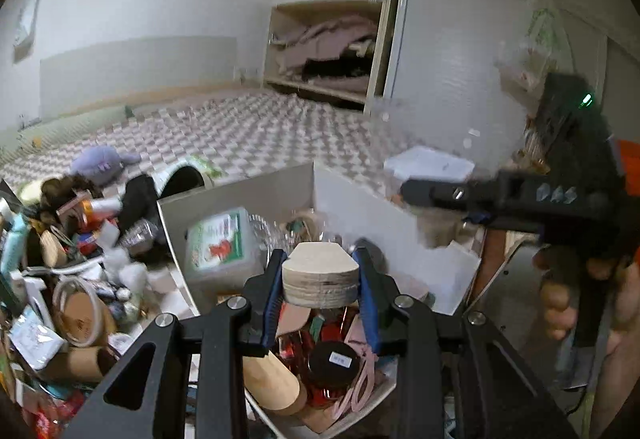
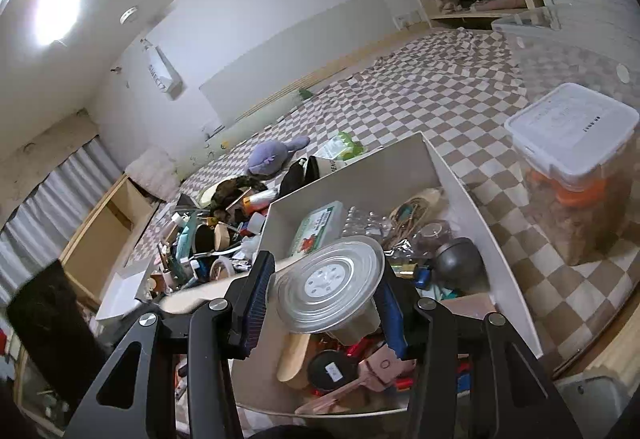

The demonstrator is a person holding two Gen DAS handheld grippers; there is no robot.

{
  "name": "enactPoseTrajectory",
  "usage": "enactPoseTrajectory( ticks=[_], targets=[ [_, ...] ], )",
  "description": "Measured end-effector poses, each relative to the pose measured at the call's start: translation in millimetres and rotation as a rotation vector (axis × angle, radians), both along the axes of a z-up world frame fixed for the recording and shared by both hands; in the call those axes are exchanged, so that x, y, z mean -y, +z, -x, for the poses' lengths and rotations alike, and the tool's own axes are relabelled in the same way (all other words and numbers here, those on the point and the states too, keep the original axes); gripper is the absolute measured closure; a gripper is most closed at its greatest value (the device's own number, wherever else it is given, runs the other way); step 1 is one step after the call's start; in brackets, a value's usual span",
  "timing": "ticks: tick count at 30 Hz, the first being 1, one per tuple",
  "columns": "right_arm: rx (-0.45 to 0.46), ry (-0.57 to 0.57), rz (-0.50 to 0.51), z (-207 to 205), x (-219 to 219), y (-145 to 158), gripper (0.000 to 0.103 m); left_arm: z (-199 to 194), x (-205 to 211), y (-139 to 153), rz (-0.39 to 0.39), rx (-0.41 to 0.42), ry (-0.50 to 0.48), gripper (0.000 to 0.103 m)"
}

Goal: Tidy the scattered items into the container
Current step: 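Carry the white lid and wooden stick over the white box with both tools, then lower the lid and stick into the white box and open both grippers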

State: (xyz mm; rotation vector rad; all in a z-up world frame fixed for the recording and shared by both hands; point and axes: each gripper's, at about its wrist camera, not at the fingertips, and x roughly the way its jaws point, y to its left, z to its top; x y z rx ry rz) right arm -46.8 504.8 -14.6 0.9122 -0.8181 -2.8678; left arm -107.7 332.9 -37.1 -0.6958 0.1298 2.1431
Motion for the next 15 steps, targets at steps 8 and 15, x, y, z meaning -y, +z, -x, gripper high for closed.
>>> enactPoseTrajectory(
  ticks=[8,15],
  targets=[
    [0.022,0.004,0.021,4,-4,-12,0.053,5,-13,-36,0.086,0.097,-0.005,0.069],
    [0.038,0.015,0.023,10,0,-18,0.053,-3,-1,-46,0.093,0.104,0.010,0.052]
  ],
)
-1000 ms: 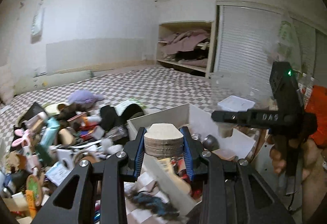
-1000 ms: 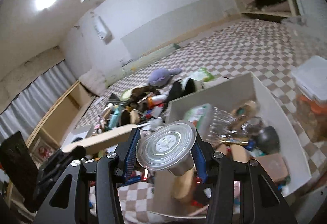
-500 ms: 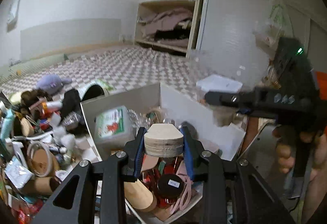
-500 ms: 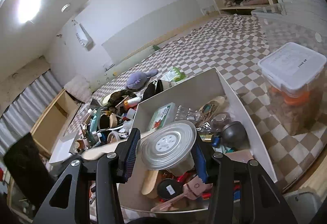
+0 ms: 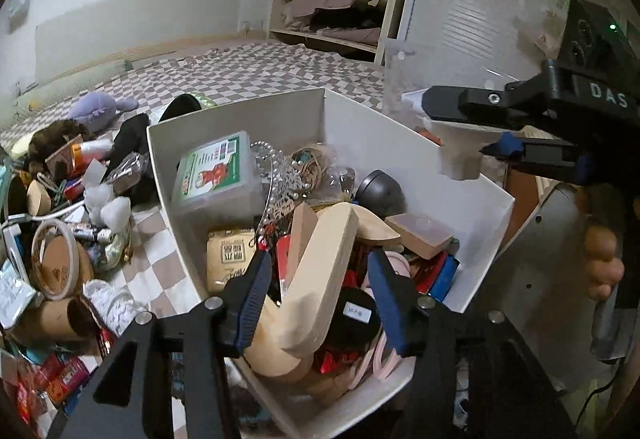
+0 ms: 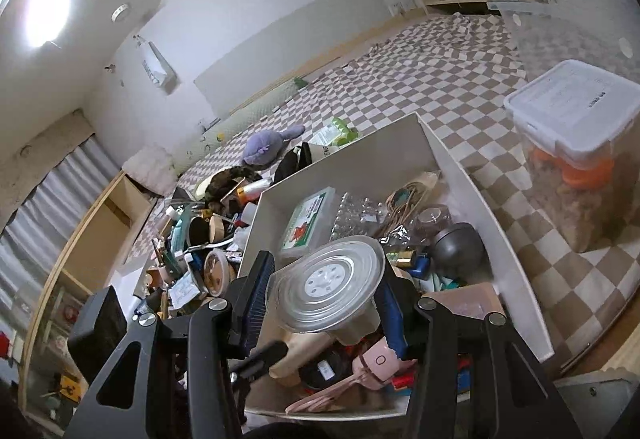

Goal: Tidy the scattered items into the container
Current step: 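Lower the lid and stick into the white box and open both grippers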

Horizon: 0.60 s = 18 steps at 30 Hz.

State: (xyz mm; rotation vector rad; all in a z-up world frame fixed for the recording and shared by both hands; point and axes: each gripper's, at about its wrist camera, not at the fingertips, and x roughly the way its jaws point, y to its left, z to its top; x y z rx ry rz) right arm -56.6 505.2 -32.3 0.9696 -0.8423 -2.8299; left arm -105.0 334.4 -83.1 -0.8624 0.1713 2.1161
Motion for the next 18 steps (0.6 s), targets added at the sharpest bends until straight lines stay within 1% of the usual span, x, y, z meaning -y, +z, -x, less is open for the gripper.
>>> enactPoseTrajectory(
  ticks=[3,6,8,9,10,11,12,13,14,18],
  targets=[
    [0.008,0.006,0.003,4,3,-2,0.053,-1,6,-1,-0.002,0.002,0.011,0.042],
    [0.019,0.005,-0.001,6,6,-5,0.053,-1,11,0,-0.011,0.003,0.014,0.041],
    [0.029,-0.007,-0.010,7,7,-6,0.052,-3,12,1,-0.015,0.000,0.012,0.039],
    [0.036,-0.015,-0.010,7,6,-8,0.052,-4,13,2,-0.018,-0.002,0.010,0.033],
    [0.045,-0.026,-0.009,8,5,-10,0.050,-4,13,3,-0.023,-0.005,0.008,0.026],
    [0.056,-0.039,-0.009,8,3,-12,0.043,-5,13,5,-0.029,-0.009,0.007,0.022],
    [0.065,-0.050,-0.010,9,2,-13,0.037,-6,13,6,-0.034,-0.012,0.007,0.014],
    [0.070,-0.064,-0.015,8,1,-14,0.019,-6,14,7,-0.036,-0.014,0.010,0.011],
    [0.068,-0.080,-0.021,7,0,-14,0.010,-6,14,7,-0.037,-0.013,0.015,0.009],
    [0.047,-0.094,-0.027,2,-3,-12,0.010,-2,16,5,-0.039,0.009,0.041,0.005]
  ],
)
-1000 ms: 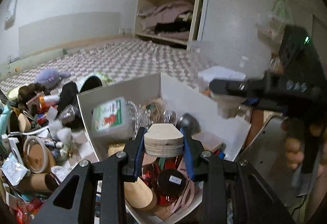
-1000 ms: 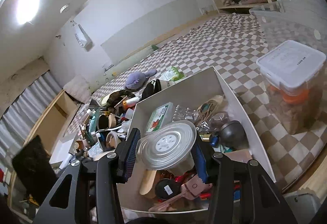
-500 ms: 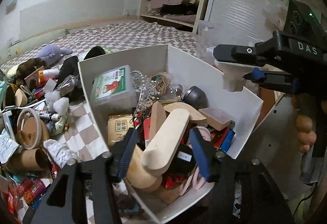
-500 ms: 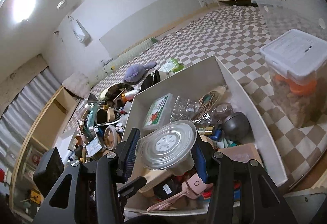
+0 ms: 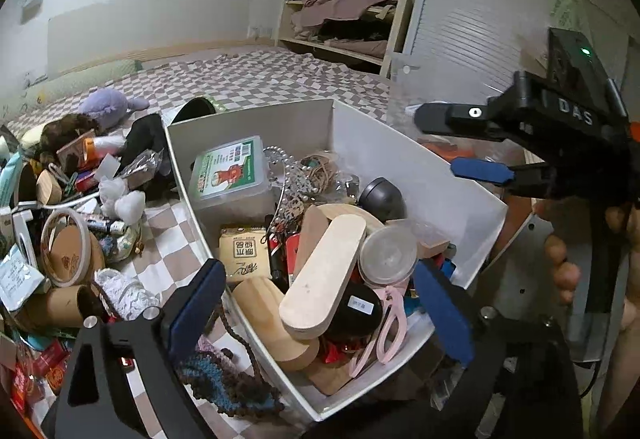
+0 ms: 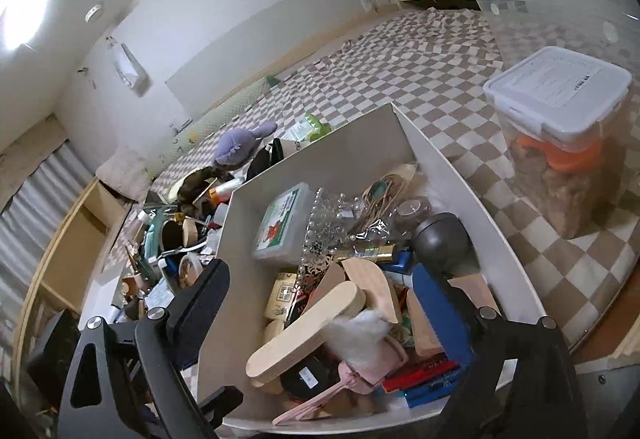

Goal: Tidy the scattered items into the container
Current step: 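Lower the lid and stick into the white box and open both grippers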

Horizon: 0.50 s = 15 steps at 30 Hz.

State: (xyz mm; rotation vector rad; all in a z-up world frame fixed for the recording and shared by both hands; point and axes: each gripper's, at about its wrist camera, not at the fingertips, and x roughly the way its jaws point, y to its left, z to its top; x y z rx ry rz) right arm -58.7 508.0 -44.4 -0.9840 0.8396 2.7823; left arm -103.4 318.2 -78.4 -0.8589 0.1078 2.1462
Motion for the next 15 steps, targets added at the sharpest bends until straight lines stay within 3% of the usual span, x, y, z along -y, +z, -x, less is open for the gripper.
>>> enactPoseTrajectory(
  ticks=[5,10,15],
  targets=[
    [-0.030,-0.003,-0.012,-5,3,2,0.000,2,4,-2,-0.004,0.016,0.034,0.003],
    [-0.031,-0.005,-0.028,-4,9,1,0.000,-5,6,0,0.048,-0.061,0.094,0.003],
    [-0.046,-0.014,-0.030,-6,12,2,0.000,-2,14,2,0.015,-0.024,0.093,0.003]
  ],
)
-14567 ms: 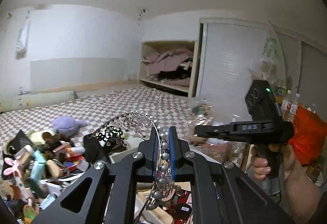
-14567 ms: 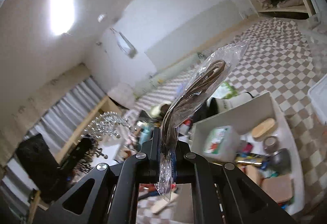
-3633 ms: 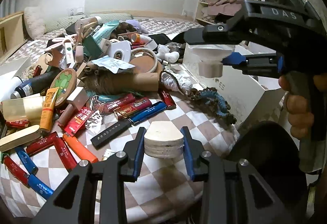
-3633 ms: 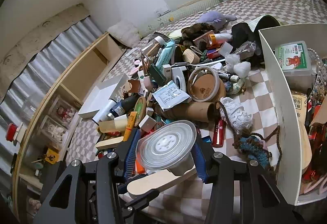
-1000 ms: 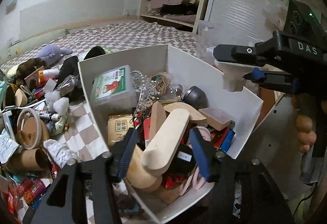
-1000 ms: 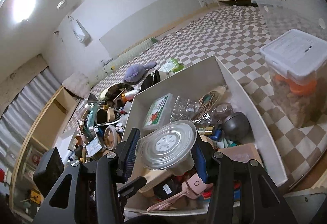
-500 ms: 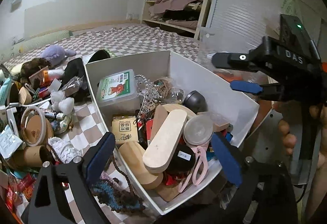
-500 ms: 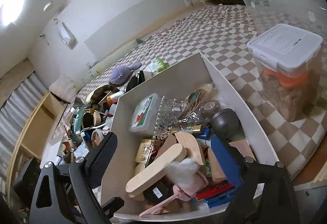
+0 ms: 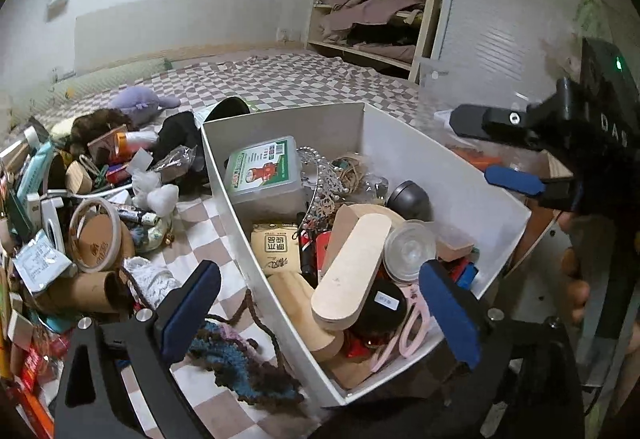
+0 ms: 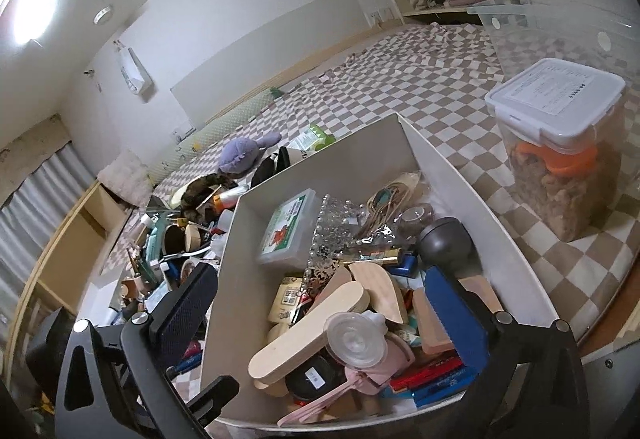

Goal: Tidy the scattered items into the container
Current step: 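Lower the lid and stick into the white box and open both grippers, then withdraw both tools from the white box back over the pile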

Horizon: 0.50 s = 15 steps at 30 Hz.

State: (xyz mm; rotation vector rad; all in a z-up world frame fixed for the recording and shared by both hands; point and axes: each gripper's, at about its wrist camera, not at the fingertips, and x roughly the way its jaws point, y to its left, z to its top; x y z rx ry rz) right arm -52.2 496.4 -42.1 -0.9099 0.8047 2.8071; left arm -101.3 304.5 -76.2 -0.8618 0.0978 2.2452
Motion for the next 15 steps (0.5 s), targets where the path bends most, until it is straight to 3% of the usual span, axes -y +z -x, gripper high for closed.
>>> enactPoseTrajectory(
  ticks=[7,13,15],
  targets=[
    [-0.010,-0.008,-0.035,-1,9,7,0.000,-2,16,10,-0.022,-0.037,0.045,0.003],
    [-0.081,0.005,-0.011,-2,24,14,0.000,-4,37,19,-0.012,-0.083,0.084,0.003],
    [-0.111,0.017,-0.051,-3,35,19,0.000,-2,46,22,-0.019,-0.083,0.103,0.003]
  ],
)
